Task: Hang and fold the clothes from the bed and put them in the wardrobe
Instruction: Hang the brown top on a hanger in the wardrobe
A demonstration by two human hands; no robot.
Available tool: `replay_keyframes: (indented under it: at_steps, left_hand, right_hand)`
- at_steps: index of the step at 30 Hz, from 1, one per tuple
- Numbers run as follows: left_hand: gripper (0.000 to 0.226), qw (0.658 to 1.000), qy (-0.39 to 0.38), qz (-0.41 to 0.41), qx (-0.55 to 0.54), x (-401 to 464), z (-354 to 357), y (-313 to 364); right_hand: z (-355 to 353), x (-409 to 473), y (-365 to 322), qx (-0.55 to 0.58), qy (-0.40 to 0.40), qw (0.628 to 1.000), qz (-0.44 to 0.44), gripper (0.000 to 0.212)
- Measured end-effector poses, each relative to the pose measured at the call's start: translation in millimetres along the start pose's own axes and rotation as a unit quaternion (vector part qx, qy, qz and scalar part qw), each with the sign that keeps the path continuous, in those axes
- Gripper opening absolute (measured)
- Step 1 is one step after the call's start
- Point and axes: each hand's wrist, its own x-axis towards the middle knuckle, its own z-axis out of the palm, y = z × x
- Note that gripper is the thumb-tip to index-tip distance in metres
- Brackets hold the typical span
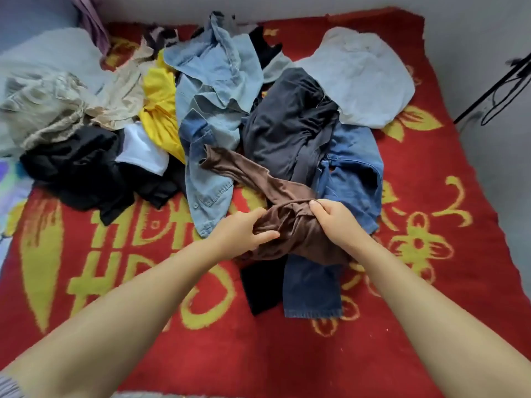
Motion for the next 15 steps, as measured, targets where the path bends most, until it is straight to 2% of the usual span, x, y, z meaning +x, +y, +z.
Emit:
replay_keyframes:
  at_steps: [3,6,10,12,13,14,15]
  left_hand:
    - [0.027,0.997,0.073,0.017,0.014,-46,-45,-2]
    - [0.019,0.988,0.155,0.017,-0.007,-96,-88,-8]
    - [0.004,0.966,0.234,0.024,-0.103,-172,-136,-9]
    - [0.032,0.948,0.286,0.038,-0.135,-218,-151,-7]
    - [0.045,0.94,0.309,0.042,-0.14,-245,-157,-6]
    - [0.053,0.932,0.329,0.056,-0.141,-273,-162,-6]
    - [0.059,0.926,0.344,0.067,-0.139,-302,-166,-5]
  right_hand:
    - [-12,-23,-67,-0.005,-0.026,0.999,-0.024,0.038]
    - [-13,-52,-136,-0.012,-0.052,0.998,-0.042,0.037]
    - [-6,-107,-239,0.059,-0.005,0.998,-0.029,0.031]
    - [10,-134,-286,0.147,0.025,0.989,-0.006,0.03]
    - [21,-147,-308,0.236,0.023,0.971,0.019,0.033]
    - [33,-161,-328,0.347,0.003,0.937,0.049,0.035]
    - [46,-176,-347,0.46,-0.033,0.885,0.068,0.034]
